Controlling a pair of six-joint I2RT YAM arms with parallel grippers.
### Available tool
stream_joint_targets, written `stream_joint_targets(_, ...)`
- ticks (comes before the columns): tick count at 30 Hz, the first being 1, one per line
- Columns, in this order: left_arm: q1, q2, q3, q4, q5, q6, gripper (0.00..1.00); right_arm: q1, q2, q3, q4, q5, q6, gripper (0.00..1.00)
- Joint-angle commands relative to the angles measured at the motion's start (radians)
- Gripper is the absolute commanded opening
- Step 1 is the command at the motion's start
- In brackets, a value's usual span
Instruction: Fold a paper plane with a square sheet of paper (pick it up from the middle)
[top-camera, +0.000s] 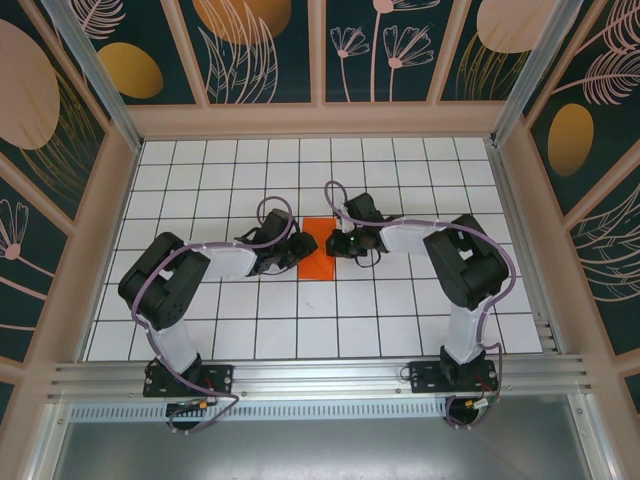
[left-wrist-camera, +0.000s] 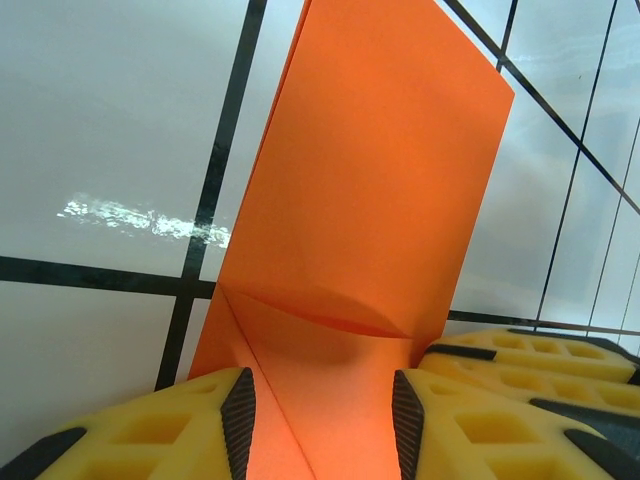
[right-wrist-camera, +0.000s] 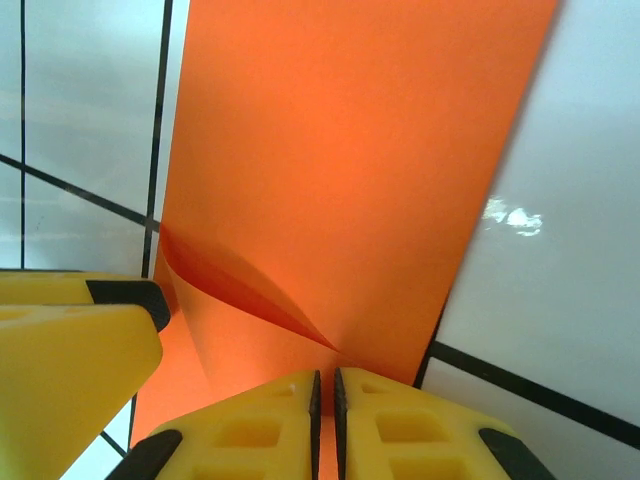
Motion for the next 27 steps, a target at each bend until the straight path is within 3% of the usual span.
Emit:
stream_joint_targets(1,-0.006,0.003,0.02,-0.01,0.002,-0.006,0.42,-0.024,0.0,-0.029,0.023,0.011,0.029,0.16)
stream_joint_targets(10,-0.006,0.021,0.03,0.012,0.035,-0.013,0.42,-0.024,-0.014,-0.046,0.044,-0.004,0.04,0.16)
stream_joint_targets(27,-0.005,0.056,0.059,0.045,0.053,0.004,0.21,-0.024,-0.008,-0.044,0.042,-0.019,0.04,0.16)
